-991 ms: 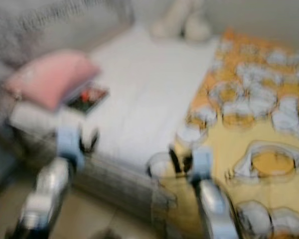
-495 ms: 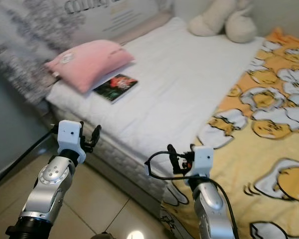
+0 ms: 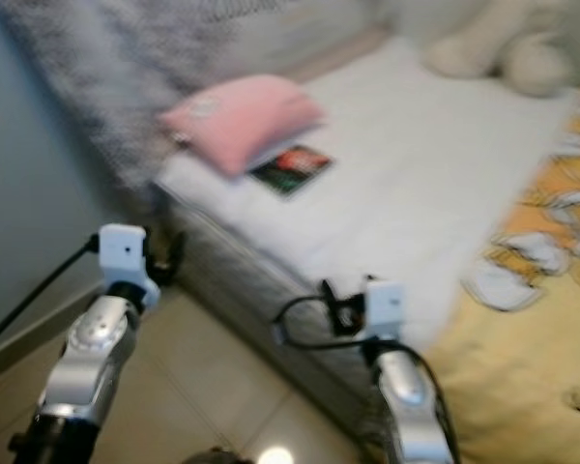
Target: Clean up the room
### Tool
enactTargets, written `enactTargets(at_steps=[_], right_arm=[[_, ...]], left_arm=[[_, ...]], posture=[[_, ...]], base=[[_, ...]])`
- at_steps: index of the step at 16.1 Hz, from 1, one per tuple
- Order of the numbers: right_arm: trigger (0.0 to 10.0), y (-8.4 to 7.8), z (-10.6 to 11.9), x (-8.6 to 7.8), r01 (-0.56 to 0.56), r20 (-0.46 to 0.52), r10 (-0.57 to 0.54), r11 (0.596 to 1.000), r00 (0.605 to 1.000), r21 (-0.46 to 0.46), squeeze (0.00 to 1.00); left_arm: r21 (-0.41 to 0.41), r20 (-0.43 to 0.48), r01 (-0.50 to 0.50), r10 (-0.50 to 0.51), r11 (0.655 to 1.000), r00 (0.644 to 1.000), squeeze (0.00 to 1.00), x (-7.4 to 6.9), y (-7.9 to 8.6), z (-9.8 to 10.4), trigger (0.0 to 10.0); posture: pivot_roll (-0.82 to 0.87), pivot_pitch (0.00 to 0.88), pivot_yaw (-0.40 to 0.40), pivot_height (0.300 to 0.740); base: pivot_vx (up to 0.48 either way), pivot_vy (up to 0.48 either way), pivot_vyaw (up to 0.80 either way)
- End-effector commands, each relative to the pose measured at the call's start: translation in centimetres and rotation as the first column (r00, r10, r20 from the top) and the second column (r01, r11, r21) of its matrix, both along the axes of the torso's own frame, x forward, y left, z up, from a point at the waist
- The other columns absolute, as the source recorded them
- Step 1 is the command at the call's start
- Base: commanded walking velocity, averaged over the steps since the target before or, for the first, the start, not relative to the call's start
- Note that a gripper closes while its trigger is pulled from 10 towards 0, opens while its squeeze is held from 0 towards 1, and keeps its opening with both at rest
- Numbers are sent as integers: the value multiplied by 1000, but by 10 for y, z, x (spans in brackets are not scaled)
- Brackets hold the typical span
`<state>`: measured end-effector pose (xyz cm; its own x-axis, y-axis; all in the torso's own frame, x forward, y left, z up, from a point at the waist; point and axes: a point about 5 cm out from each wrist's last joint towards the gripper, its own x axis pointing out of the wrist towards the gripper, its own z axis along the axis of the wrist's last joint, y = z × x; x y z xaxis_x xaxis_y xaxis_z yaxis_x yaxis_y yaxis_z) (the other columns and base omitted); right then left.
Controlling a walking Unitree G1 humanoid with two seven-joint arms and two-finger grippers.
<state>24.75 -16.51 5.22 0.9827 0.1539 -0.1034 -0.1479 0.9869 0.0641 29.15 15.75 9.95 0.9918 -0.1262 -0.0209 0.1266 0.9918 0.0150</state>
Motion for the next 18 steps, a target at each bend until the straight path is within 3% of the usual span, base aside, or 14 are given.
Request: enactTargets(at_steps=[1,2,3,4,5,6,7,9,10,15,16,18], right_arm=[[10000,-6,18,0,35,73,-36,999,997,18,0],[10000,-7,26,-6,21,93,-23,1000,995,21,0],[10000,-12,20,-13,19,56,-20,999,998,28,0],[10000,-15,12,-16,21,25,-22,999,999,25,0],[10000,-17,1,-16,55,-35,-52,996,998,71,0],[10000,-14,4,-8,94,-56,-86,982,995,162,0],[10000,-7,17,0,58,-10,-57,986,998,158,0],[10000,-2,22,1,21,15,-23,994,1000,110,0],[10000,2,10,-7,-21,-12,21,998,1000,53,0],[10000,5,6,-7,-34,-34,36,997,999,70,0],[10000,8,3,-10,-73,-32,74,997,997,21,0],[10000,7,-1,-10,-73,-71,75,997,995,31,0]], left_arm=[[-9,35,38,-37,999,999,0,-9,1,7,10000],[10,43,85,-86,996,995,0,-21,3,13,10000],[17,38,100,-100,995,994,0,-26,4,14,10000],[15,29,89,-89,996,996,0,-25,4,11,10000],[1,5,66,-66,998,998,0,-18,3,6,10000],[-3,-8,63,-63,998,998,0,-14,-1,4,10000],[11,-19,66,-66,998,998,0,-15,-2,3,10000],[19,-49,51,-50,999,998,0,-17,0,-1,10000],[49,-55,33,-30,998,998,0,-14,2,0,10000],[124,-32,19,-16,992,999,0,-5,-6,6,10000],[92,-37,-25,29,995,999,0,-4,-1,7,10000],[-45,-186,-166,155,985,970,0,-2,13,-9,10000]], posture=[[44,0,19,740],[41,0,18,740],[54,0,12,740],[55,0,14,740],[50,0,18,740],[45,0,24,740],[45,0,24,740],[46,0,25,740],[50,0,26,740],[48,0,34,740],[45,0,34,740],[45,0,33,740]], base=[[0,-375,594],[0,-465,575],[0,-465,563],[0,-465,563],[0,-469,556],[0,-469,531],[0,0,531],[0,0,538],[0,0,531],[0,0,529],[368,307,525],[315,362,534]])
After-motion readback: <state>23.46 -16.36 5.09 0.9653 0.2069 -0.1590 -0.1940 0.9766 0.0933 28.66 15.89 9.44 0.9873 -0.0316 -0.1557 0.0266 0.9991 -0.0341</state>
